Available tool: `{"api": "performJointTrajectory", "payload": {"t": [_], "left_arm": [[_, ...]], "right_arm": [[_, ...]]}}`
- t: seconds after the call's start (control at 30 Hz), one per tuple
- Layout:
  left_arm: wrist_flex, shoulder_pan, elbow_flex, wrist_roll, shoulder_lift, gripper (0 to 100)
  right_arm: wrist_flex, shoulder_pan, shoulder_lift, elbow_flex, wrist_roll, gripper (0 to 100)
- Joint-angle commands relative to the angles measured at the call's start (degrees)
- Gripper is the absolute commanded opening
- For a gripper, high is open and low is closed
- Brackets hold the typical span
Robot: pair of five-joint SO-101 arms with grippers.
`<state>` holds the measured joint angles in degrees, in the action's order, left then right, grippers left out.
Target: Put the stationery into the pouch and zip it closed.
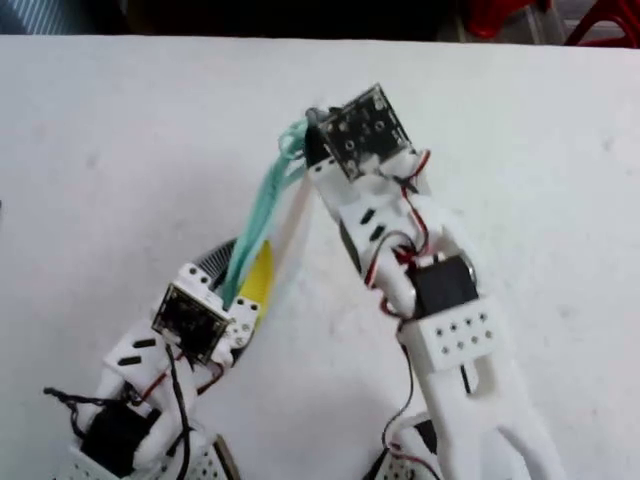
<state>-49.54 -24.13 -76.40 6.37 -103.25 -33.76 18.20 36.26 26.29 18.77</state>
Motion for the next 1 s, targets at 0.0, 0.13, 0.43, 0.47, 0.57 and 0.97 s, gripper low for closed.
{"api": "performJointTrajectory", "payload": {"t": [0.0,0.13,0.43,0.47,0.57,0.97], "left_arm": [[-4.5,-0.5,-0.2,0.6,0.3,2],[-4.5,-0.4,-0.2,0.6,0.3,2],[-4.5,-0.2,-0.2,0.6,0.3,2],[-4.5,-0.2,-0.2,0.6,0.3,2],[-4.5,-0.2,-0.2,0.6,0.3,2],[-4.5,-0.2,-0.2,0.6,0.3,2]], "right_arm": [[4.1,-9.9,-8.0,-9.3,-1.1,1.6],[4.1,-13.3,-13.8,-13.5,-1.1,1.6],[4.4,-15.4,-17.5,-16.9,-1.1,1.6],[4.5,-15.7,-17.5,-16.9,-1.0,1.6],[5.7,-17.7,-18.2,-17.0,-0.8,1.6],[6.0,-24.8,-22.2,-17.0,-0.2,1.6]]}}
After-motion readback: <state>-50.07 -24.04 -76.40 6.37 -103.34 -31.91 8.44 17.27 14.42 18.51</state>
